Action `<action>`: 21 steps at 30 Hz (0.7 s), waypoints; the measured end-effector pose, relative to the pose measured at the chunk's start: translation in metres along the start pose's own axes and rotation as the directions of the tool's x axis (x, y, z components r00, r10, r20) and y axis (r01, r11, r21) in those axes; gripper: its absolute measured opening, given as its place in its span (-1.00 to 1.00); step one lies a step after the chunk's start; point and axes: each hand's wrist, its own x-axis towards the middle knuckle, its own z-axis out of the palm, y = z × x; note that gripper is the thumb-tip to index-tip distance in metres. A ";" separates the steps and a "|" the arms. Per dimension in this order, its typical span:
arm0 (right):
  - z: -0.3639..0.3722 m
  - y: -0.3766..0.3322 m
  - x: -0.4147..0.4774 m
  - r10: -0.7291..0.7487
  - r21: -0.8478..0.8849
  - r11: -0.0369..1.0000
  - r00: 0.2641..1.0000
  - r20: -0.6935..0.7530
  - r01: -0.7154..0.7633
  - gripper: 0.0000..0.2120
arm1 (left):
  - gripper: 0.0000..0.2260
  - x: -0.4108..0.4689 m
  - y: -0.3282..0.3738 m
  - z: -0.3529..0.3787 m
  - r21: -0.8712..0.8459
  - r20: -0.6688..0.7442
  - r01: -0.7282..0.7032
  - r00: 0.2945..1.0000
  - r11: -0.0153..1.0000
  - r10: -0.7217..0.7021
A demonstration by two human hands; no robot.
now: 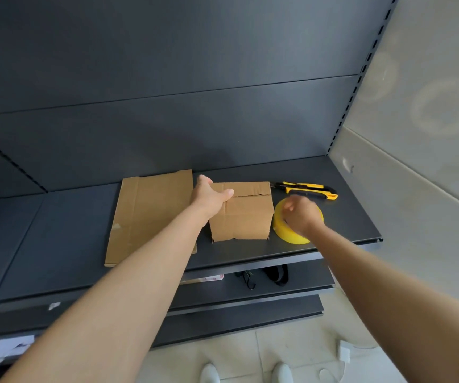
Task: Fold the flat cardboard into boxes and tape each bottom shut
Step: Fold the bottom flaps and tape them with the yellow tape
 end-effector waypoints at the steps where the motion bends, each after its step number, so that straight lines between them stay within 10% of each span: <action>1: -0.009 -0.010 0.002 -0.029 0.087 0.996 0.999 -0.037 0.032 -0.73 | -0.53 0.000 0.000 0.000 -0.002 -0.003 0.000 1.000 1.000 0.000; 4: -0.028 -0.041 0.000 -0.094 0.526 0.850 0.990 0.105 0.025 -0.48 | -0.53 -0.002 0.002 0.000 -0.002 -0.001 0.002 1.000 1.000 -0.002; 21: -0.035 -0.067 0.008 0.007 0.490 0.856 0.951 0.308 -0.165 -0.62 | -0.31 -0.006 -0.013 0.002 -0.265 0.086 0.094 0.994 0.960 -0.074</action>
